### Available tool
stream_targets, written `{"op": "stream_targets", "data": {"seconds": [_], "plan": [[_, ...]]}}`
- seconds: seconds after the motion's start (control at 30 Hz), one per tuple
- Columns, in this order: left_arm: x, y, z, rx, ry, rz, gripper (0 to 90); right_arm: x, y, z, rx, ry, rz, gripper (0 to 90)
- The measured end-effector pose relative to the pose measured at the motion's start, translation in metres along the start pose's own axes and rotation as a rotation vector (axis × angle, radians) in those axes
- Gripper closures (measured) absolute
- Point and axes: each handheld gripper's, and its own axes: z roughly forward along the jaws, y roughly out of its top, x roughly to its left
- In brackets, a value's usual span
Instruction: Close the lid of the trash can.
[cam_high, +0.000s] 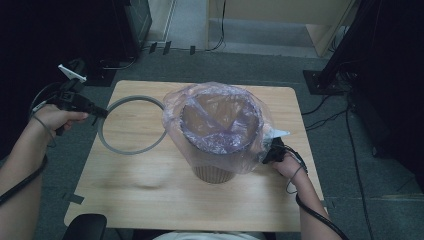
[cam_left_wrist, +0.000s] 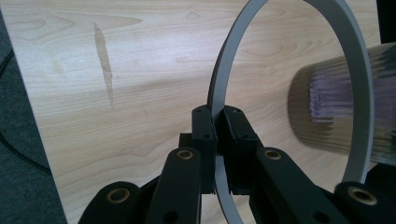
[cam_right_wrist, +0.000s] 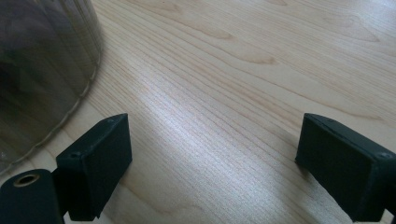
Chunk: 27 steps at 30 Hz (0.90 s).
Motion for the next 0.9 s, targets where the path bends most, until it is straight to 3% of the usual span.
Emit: {"op": "stream_targets", "data": {"seconds": [0.33,0.77,0.9], "plan": [[-0.003,0.001,-0.006,0.016,-0.006,-0.001,84.4,0.000,0.000,0.000,0.000,0.000,0.000,10.4],[-0.008,0.002,-0.028,0.010,-0.009,-0.001,84.4,0.000,0.000,0.000,0.000,0.000,0.000,10.4],[-0.015,0.007,-0.038,0.029,0.003,0.020,84.4,0.000,0.000,0.000,0.001,0.000,0.000,10.4]]}}
